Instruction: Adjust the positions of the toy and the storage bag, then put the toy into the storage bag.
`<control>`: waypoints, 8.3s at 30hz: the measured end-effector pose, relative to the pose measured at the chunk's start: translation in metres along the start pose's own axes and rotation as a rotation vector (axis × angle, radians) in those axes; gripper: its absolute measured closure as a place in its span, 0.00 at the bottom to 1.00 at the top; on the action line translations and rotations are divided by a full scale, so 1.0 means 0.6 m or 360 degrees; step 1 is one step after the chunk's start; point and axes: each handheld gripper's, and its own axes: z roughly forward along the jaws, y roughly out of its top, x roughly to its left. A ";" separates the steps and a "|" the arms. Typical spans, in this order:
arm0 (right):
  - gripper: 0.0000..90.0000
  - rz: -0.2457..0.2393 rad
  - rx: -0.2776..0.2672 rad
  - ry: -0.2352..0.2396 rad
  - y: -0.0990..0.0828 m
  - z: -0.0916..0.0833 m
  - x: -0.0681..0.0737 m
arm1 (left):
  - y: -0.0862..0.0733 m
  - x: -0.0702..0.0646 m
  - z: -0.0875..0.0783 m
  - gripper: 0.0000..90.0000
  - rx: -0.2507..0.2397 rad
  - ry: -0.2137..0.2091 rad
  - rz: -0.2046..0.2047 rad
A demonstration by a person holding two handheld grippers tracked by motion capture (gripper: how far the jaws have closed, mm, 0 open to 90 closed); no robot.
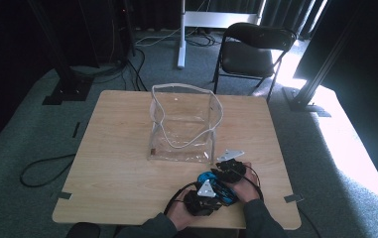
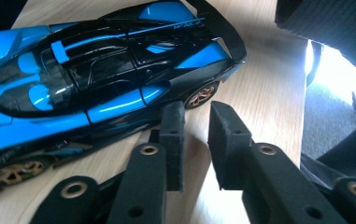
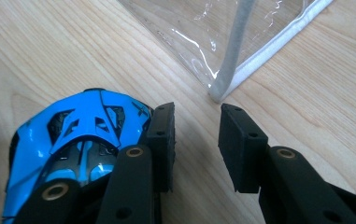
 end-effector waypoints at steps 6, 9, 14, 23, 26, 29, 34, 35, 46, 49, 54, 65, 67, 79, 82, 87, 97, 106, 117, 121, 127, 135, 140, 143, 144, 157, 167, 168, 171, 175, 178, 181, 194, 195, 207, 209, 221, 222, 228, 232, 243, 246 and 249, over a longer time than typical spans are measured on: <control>0.59 -0.0043 -0.0059 -0.0085 0.002 -0.012 -0.005 | 0.015 0.009 0.013 0.86 -0.0015 0.0110 -0.0033; 0.57 -0.0048 -0.0115 -0.0117 -0.002 -0.027 -0.005 | 0.019 0.021 0.014 0.86 -0.0027 0.0176 -0.0068; 0.53 -0.0027 -0.0168 -0.0145 -0.018 -0.063 -0.011 | 0.018 0.031 0.008 0.76 -0.0027 0.0242 -0.0060; 0.54 0.0052 -0.0232 -0.0127 -0.064 -0.103 -0.016 | -0.013 0.046 -0.043 0.65 -0.0017 0.0382 -0.0026; 0.54 0.0086 -0.0245 -0.0104 -0.075 -0.107 -0.016 | -0.025 0.062 -0.068 0.63 -0.0011 0.0440 -0.0028; 0.56 0.0100 -0.0272 -0.0084 -0.084 -0.120 -0.019 | -0.035 0.078 -0.087 0.60 0.0004 0.0511 -0.0031; 0.57 0.0134 -0.0302 -0.0035 -0.088 -0.123 -0.022 | -0.057 0.109 -0.114 0.59 -0.0009 0.0590 -0.0081; 0.58 0.0140 -0.0298 -0.0022 -0.089 -0.122 -0.021 | -0.062 0.114 -0.118 0.58 -0.0019 0.0604 -0.0099; 0.43 0.0041 -0.0329 0.0051 -0.093 -0.122 -0.010 | -0.091 0.141 -0.136 0.56 -0.0070 0.0668 -0.0243; 0.35 0.0003 -0.0350 0.0089 -0.093 -0.120 -0.007 | -0.089 0.140 -0.135 0.55 -0.0060 0.0672 -0.0223; 0.29 -0.0059 -0.0340 0.0128 -0.096 -0.109 -0.004 | -0.088 0.141 -0.134 0.53 -0.0053 0.0669 -0.0216; 0.19 -0.0106 -0.0282 0.0161 -0.100 -0.086 -0.007 | -0.088 0.143 -0.133 0.51 -0.0067 0.0661 -0.0243; 0.19 -0.0118 -0.0285 0.0159 -0.100 -0.085 -0.008 | -0.088 0.143 -0.133 0.51 -0.0071 0.0661 -0.0247; 0.20 -0.0224 -0.0183 0.0110 -0.104 -0.058 -0.008 | -0.087 0.144 -0.133 0.50 -0.0077 0.0656 -0.0263; 0.20 -0.0175 -0.0189 0.0168 -0.110 -0.052 -0.015 | -0.087 0.143 -0.133 0.50 -0.0071 0.0657 -0.0258; 0.20 -0.0206 -0.0202 0.0166 -0.115 -0.049 -0.014 | -0.087 0.142 -0.132 0.50 -0.0066 0.0662 -0.0253; 0.23 -0.0183 -0.0213 0.0187 -0.119 -0.051 -0.015 | -0.086 0.141 -0.130 0.48 -0.0058 0.0676 -0.0241; 0.26 -0.0189 -0.0275 0.0199 -0.117 -0.079 0.003 | -0.085 0.139 -0.129 0.48 -0.0054 0.0685 -0.0232; 0.27 -0.0162 -0.0482 0.0145 -0.098 -0.124 0.009 | -0.085 0.139 -0.129 0.48 -0.0054 0.0685 -0.0233; 0.27 -0.0139 -0.0546 0.0146 -0.090 -0.139 0.003 | -0.085 0.139 -0.129 0.48 -0.0052 0.0686 -0.0232; 0.27 -0.0110 -0.0596 0.0146 -0.079 -0.153 -0.006 | -0.085 0.140 -0.129 0.48 -0.0056 0.0681 -0.0237; 0.27 -0.0080 -0.0635 0.0093 -0.055 -0.171 -0.029 | -0.085 0.140 -0.130 0.48 -0.0058 0.0676 -0.0241; 0.27 -0.0095 -0.0644 0.0080 -0.044 -0.178 -0.036 | -0.085 0.140 -0.130 0.48 -0.0059 0.0675 -0.0242; 0.27 -0.0089 -0.0658 0.0058 -0.033 -0.188 -0.049 | -0.085 0.140 -0.130 0.48 -0.0057 0.0676 -0.0239; 0.27 -0.0087 -0.0665 0.0059 -0.029 -0.189 -0.052 | -0.085 0.140 -0.130 0.48 -0.0056 0.0676 -0.0238; 0.27 -0.0110 -0.0707 0.0081 0.018 -0.210 -0.089 | -0.085 0.140 -0.129 0.48 -0.0058 0.0676 -0.0240; 0.27 -0.0164 -0.0775 0.0049 0.080 -0.239 -0.117 | -0.085 0.140 -0.129 0.47 -0.0054 0.0683 -0.0234; 0.27 -0.0167 -0.0780 0.0046 0.085 -0.241 -0.120 | -0.085 0.140 -0.129 0.47 -0.0055 0.0684 -0.0233; 0.27 -0.0172 -0.0796 0.0045 0.104 -0.248 -0.131 | -0.085 0.140 -0.129 0.47 -0.0055 0.0685 -0.0233; 0.27 -0.0180 -0.0815 0.0033 0.121 -0.253 -0.140 | -0.085 0.140 -0.129 0.47 -0.0054 0.0684 -0.0233; 0.27 -0.0183 -0.0850 0.0026 0.146 -0.263 -0.155 | -0.085 0.140 -0.129 0.47 -0.0055 0.0684 -0.0234; 0.27 -0.0185 -0.0866 0.0025 0.166 -0.273 -0.167 | -0.085 0.139 -0.128 0.47 -0.0056 0.0688 -0.0230; 0.28 -0.0268 -0.0923 0.0088 0.263 -0.299 -0.180 | -0.084 0.139 -0.129 0.47 -0.0049 0.0688 -0.0228; 0.28 -0.0288 -0.0928 0.0113 0.274 -0.295 -0.176 | -0.084 0.139 -0.129 0.47 -0.0049 0.0688 -0.0228; 0.27 -0.0361 -0.0778 0.0222 0.304 -0.240 -0.168 | -0.084 0.139 -0.128 0.47 -0.0056 0.0690 -0.0235; 0.27 -0.0356 -0.0769 0.0247 0.304 -0.234 -0.170 | -0.084 0.139 -0.127 0.47 -0.0057 0.0692 -0.0238; 0.27 -0.0312 -0.0652 0.0337 0.288 -0.181 -0.178 | -0.082 0.139 -0.126 0.47 -0.0061 0.0688 -0.0246; 0.27 -0.0312 -0.0642 0.0343 0.286 -0.176 -0.178 | -0.082 0.139 -0.126 0.47 -0.0060 0.0687 -0.0246; 0.27 -0.0292 -0.0589 0.0363 0.274 -0.149 -0.180 | -0.082 0.139 -0.126 0.47 -0.0058 0.0688 -0.0245; 0.27 -0.0278 -0.0550 0.0367 0.269 -0.132 -0.179 | -0.082 0.139 -0.125 0.46 -0.0055 0.0688 -0.0243; 0.27 -0.0232 -0.0502 0.0412 0.260 -0.103 -0.189 | -0.082 0.139 -0.125 0.46 -0.0049 0.0688 -0.0236; 0.27 -0.0225 -0.0485 0.0421 0.259 -0.099 -0.192 | -0.082 0.139 -0.125 0.46 -0.0049 0.0688 -0.0236; 0.27 -0.0241 -0.0460 0.0420 0.258 -0.094 -0.190 | -0.082 0.138 -0.125 0.46 -0.0049 0.0688 -0.0237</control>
